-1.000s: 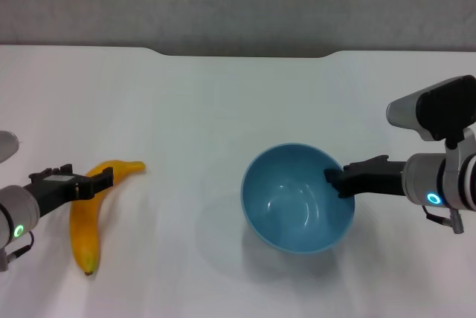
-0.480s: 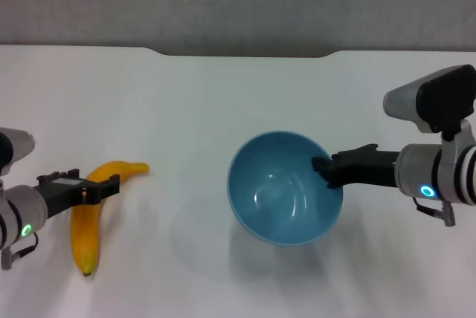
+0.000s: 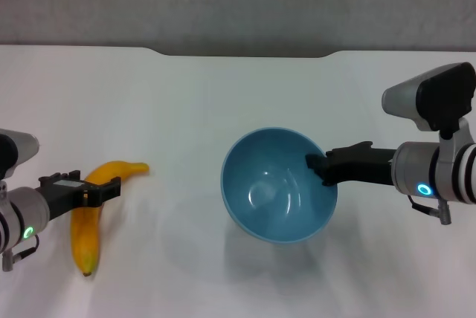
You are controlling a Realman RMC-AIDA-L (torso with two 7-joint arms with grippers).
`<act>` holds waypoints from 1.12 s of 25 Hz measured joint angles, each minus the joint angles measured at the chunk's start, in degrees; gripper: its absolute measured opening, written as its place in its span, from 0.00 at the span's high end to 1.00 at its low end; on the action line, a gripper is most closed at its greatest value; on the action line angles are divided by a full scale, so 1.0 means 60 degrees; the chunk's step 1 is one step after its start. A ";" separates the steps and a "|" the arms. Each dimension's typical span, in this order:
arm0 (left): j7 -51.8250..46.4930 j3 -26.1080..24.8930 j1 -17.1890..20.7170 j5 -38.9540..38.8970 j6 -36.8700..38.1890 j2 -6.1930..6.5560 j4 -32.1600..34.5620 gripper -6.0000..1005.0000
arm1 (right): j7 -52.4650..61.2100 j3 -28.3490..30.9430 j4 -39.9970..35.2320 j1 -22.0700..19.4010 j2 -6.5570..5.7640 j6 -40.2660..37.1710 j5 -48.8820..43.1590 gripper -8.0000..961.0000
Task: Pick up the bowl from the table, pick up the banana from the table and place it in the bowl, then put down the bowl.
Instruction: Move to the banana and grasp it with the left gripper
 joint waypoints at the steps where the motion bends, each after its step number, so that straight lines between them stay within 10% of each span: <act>1: 0.0017 0.0016 -0.0003 0.0002 0.0002 -0.0004 0.0006 0.17 | 0.0000 0.0011 0.0000 0.0000 -0.0001 0.0002 0.0000 0.95; 18: -0.0086 0.0010 -0.0391 0.0243 0.0254 -0.0001 0.0730 0.17 | 0.0001 0.0024 -0.0012 0.0011 -0.0005 0.0000 0.0102 0.95; 28: -0.0115 -0.0037 -0.0376 0.0264 0.0274 -0.0001 0.0752 0.46 | -0.0017 0.0128 0.0006 -0.0051 -0.0015 -0.0017 0.0233 0.95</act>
